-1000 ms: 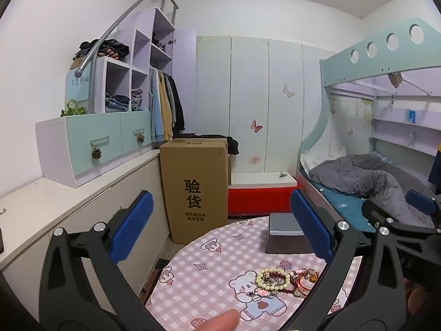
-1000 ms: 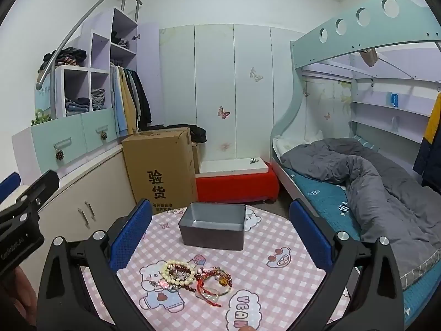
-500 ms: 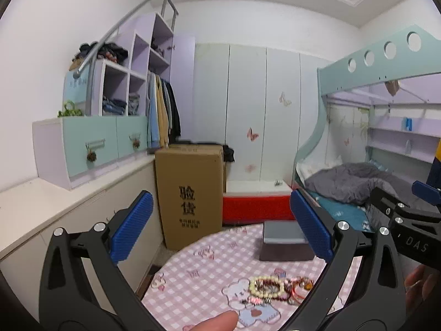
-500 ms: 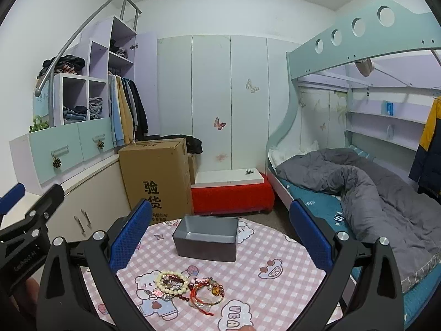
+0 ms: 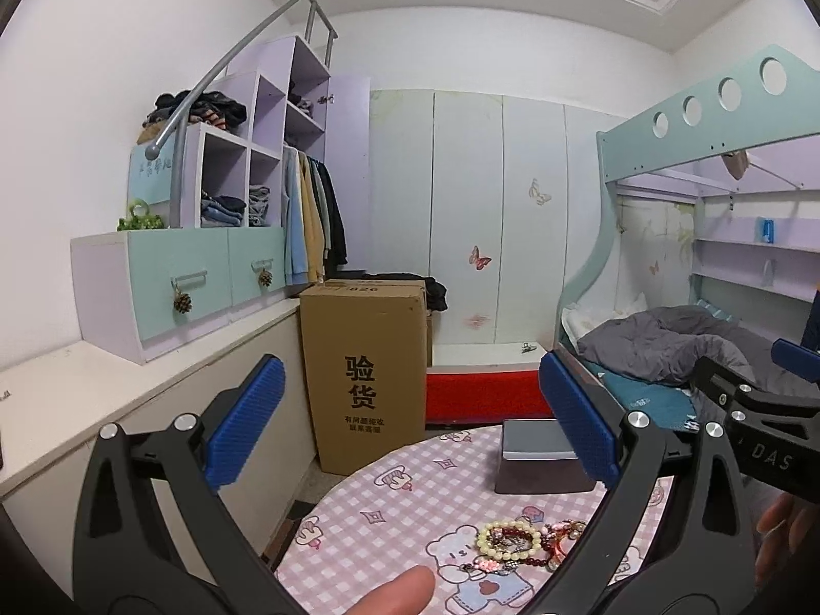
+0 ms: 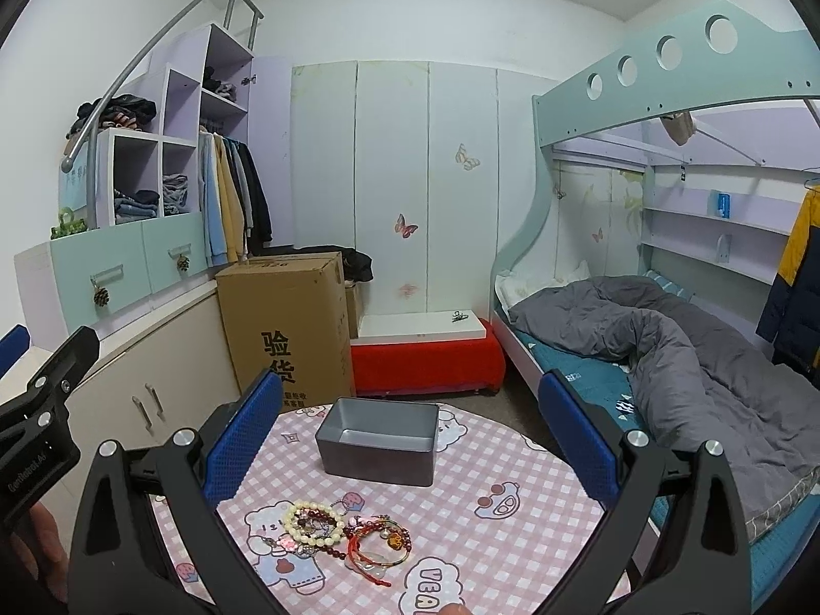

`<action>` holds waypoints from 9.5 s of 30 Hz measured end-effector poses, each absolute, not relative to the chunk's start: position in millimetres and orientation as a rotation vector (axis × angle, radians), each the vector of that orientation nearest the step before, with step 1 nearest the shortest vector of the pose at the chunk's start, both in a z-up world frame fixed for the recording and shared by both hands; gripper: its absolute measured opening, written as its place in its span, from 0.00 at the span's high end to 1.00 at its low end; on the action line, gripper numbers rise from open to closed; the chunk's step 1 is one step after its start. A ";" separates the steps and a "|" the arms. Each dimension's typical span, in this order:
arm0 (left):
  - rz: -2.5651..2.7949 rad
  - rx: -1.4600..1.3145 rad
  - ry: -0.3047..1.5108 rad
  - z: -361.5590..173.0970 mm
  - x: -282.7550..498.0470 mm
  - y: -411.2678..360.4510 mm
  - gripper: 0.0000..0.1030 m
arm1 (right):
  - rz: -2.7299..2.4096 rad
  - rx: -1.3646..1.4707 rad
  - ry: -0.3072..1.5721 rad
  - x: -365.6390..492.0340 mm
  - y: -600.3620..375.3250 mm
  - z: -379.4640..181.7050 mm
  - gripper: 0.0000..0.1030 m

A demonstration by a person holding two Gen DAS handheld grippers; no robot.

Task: Organize jewelry

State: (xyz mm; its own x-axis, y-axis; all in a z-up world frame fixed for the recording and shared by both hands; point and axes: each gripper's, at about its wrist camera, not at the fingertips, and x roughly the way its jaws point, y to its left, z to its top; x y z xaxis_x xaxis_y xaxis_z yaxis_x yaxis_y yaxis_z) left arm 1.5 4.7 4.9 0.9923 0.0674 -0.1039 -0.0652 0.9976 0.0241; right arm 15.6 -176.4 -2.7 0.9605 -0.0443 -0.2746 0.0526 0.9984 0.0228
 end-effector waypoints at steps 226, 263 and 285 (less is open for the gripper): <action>-0.441 0.005 0.908 -198.1 134.4 -7.7 0.86 | 0.360 0.011 0.919 101.9 -171.7 -190.8 0.65; -0.533 -0.064 0.749 -65.0 274.9 -73.6 0.84 | 0.322 0.266 0.884 269.1 -237.1 -106.4 0.63; -0.242 -0.026 0.523 -29.6 213.4 -29.2 0.08 | 0.147 0.274 0.694 218.6 -261.1 -50.7 0.07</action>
State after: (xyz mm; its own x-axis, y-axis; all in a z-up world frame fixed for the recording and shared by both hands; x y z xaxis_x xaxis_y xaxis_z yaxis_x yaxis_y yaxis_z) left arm 213.4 -29.2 -29.6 0.8384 -0.2357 -0.4915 0.2223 0.9711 -0.0864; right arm 218.6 -261.1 -50.7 0.7601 0.2242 -0.6100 -0.0430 0.9539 0.2970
